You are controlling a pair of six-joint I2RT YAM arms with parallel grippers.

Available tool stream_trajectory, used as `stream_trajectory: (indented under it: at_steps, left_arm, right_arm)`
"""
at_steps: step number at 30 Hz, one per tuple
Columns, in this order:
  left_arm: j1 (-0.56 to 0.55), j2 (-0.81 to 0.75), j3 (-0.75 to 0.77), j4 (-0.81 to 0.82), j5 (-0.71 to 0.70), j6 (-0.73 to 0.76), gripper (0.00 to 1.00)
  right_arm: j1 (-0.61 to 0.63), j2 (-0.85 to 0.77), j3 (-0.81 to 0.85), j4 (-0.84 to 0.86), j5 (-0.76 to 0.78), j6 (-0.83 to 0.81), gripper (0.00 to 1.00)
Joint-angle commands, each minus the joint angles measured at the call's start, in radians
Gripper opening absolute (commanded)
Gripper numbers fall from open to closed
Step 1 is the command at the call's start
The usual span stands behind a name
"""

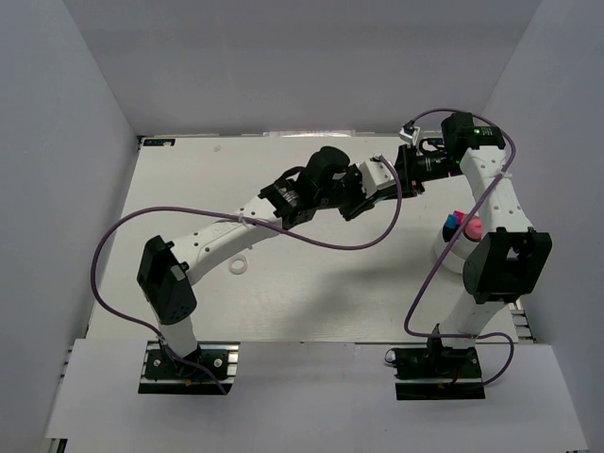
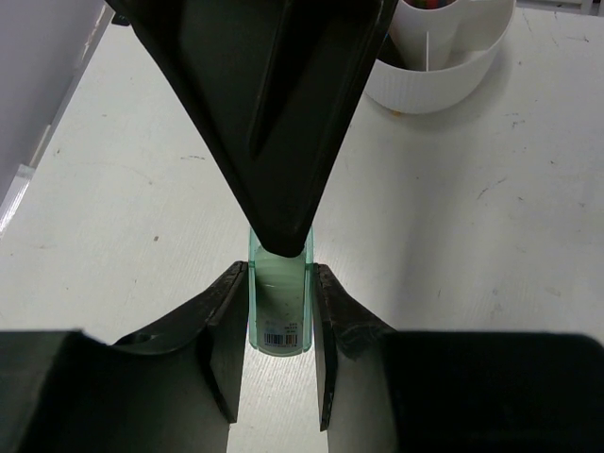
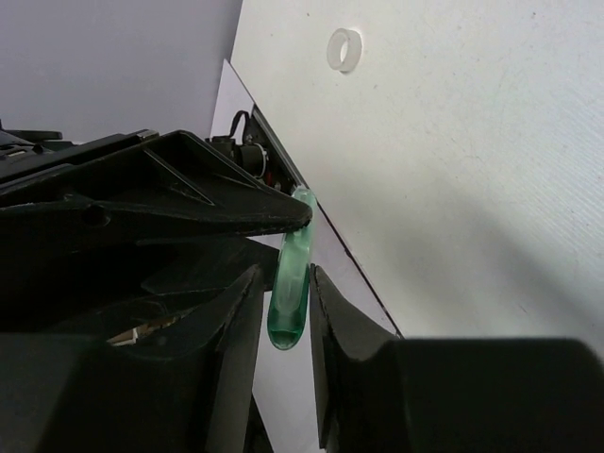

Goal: Sort the stationery into containers
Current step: Place the stationery in the storage box.

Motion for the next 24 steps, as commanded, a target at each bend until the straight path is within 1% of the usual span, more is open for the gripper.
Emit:
stream_trajectory:
  at_steps: [1,3,4,5,6,7,8,9,10,12,13,14,16,17,18,19,20,21,22,23,24]
  left_arm:
    - [-0.013,-0.039,-0.012,0.011,0.007,-0.008,0.10]
    - [-0.013,-0.047,-0.023,0.014,0.007,-0.008,0.10]
    - [-0.013,-0.050,-0.028,0.016,0.005,-0.009,0.10]
    - [-0.013,-0.050,-0.031,0.014,0.001,-0.009,0.13]
    - [-0.013,-0.051,-0.032,0.013,-0.003,-0.011,0.19]
    - [-0.013,-0.054,-0.031,0.014,-0.009,-0.017,0.29]
    - [-0.013,-0.056,-0.026,0.010,-0.007,-0.020,0.56]
    - [-0.013,-0.056,-0.022,-0.005,-0.012,-0.026,0.80]
    - [-0.013,-0.064,-0.020,-0.012,-0.007,-0.040,0.98]
    - [0.011,-0.085,-0.046,-0.016,0.028,-0.070,0.98]
    - [0.025,-0.117,-0.060,-0.019,0.025,-0.112,0.98]
    - [0.025,-0.134,-0.075,-0.024,0.019,-0.126,0.98]
    - [0.034,-0.182,-0.149,-0.024,-0.015,-0.141,0.98]
    - [0.063,-0.226,-0.170,-0.027,-0.025,-0.165,0.98]
    - [0.080,-0.235,-0.183,-0.067,-0.026,-0.204,0.98]
    - [0.126,-0.228,-0.175,-0.100,0.002,-0.213,0.98]
    - [0.151,-0.216,-0.164,-0.180,0.017,-0.221,0.98]
    - [0.177,-0.202,-0.151,-0.212,0.025,-0.235,0.98]
    - [0.206,-0.187,-0.154,-0.234,0.046,-0.239,0.98]
    - [0.261,-0.159,-0.158,-0.266,0.059,-0.239,0.98]
    - [0.286,-0.148,-0.166,-0.277,0.071,-0.235,0.98]
  right_arm:
    - [-0.004,-0.007,0.032,0.009,-0.006,0.003,0.31]
    - [-0.007,-0.009,0.031,0.013,-0.003,0.006,0.27]
    - [-0.010,-0.010,0.029,0.013,-0.002,0.006,0.21]
    - [-0.010,-0.012,0.029,0.016,-0.002,0.004,0.17]
    - [-0.007,-0.012,0.028,0.016,-0.002,0.006,0.12]
    - [-0.007,-0.012,0.026,0.017,0.000,0.006,0.04]
    - [-0.007,-0.012,0.026,0.019,0.006,0.006,0.02]
    - [-0.010,-0.015,0.028,0.019,0.009,0.006,0.00]
    - [-0.009,-0.019,0.031,0.019,0.014,0.004,0.00]
    - [-0.018,-0.032,0.039,0.019,0.030,0.001,0.00]
    - [-0.029,-0.038,0.043,0.019,0.043,-0.001,0.00]
    - [-0.027,-0.045,0.048,0.013,0.075,-0.004,0.00]
    - [-0.072,-0.065,0.051,0.005,0.118,-0.034,0.00]
    - [-0.078,-0.075,0.054,0.003,0.191,-0.045,0.00]
    - [-0.099,-0.087,0.075,-0.012,0.231,-0.065,0.00]
    - [-0.105,-0.091,0.095,-0.021,0.338,-0.117,0.00]
    - [-0.110,-0.096,0.118,-0.024,0.407,-0.140,0.00]
    - [-0.122,-0.102,0.172,-0.027,0.467,-0.160,0.00]
    - [-0.125,-0.105,0.192,-0.029,0.542,-0.192,0.00]
    - [-0.128,-0.107,0.206,-0.029,0.666,-0.206,0.00]
    - [-0.145,-0.124,0.210,-0.029,0.719,-0.223,0.00]
